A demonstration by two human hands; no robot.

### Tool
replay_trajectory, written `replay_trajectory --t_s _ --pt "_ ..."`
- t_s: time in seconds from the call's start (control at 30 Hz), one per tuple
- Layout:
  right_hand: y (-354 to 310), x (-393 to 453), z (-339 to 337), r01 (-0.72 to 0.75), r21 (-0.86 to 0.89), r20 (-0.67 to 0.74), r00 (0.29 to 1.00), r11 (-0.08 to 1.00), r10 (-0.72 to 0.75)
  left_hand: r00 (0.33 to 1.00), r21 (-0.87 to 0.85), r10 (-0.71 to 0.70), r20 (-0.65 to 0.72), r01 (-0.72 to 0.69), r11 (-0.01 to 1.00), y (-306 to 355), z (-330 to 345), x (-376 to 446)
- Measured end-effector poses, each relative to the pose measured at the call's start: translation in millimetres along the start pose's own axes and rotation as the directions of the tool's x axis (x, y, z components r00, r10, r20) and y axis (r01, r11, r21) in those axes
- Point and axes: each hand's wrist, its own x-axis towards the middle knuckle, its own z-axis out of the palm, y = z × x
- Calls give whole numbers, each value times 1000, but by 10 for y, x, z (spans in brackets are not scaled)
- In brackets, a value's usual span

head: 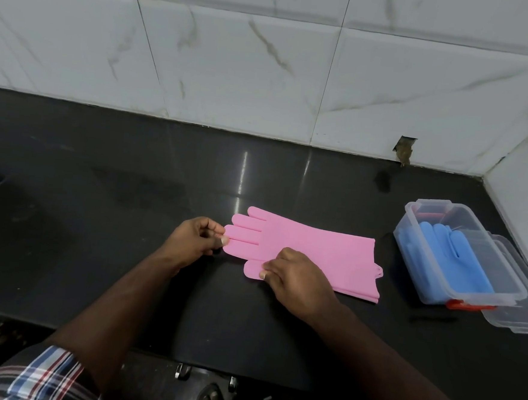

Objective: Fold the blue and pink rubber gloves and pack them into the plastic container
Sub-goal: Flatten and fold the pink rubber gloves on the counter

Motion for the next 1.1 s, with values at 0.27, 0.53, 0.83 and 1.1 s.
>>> replay_trajectory --t_s 0.27,0.53,0.83,1.1 --pt "-64 42 12 26 17 35 999 1000 -26 988 163 94 126 -115 980 -11 2 -96" --pt "-40 53 31 12 36 40 999 999 -13 996 276 82 30 -87 957 -16 52 -125" --pt "374 -20 -150 -173 43 -212 961 984 178 855 578 506 -112 -358 733 140 495 -132" --pt "927 -188 -428 -446 75 -336 831 892 444 836 807 392 383 -510 299 459 1261 -4"
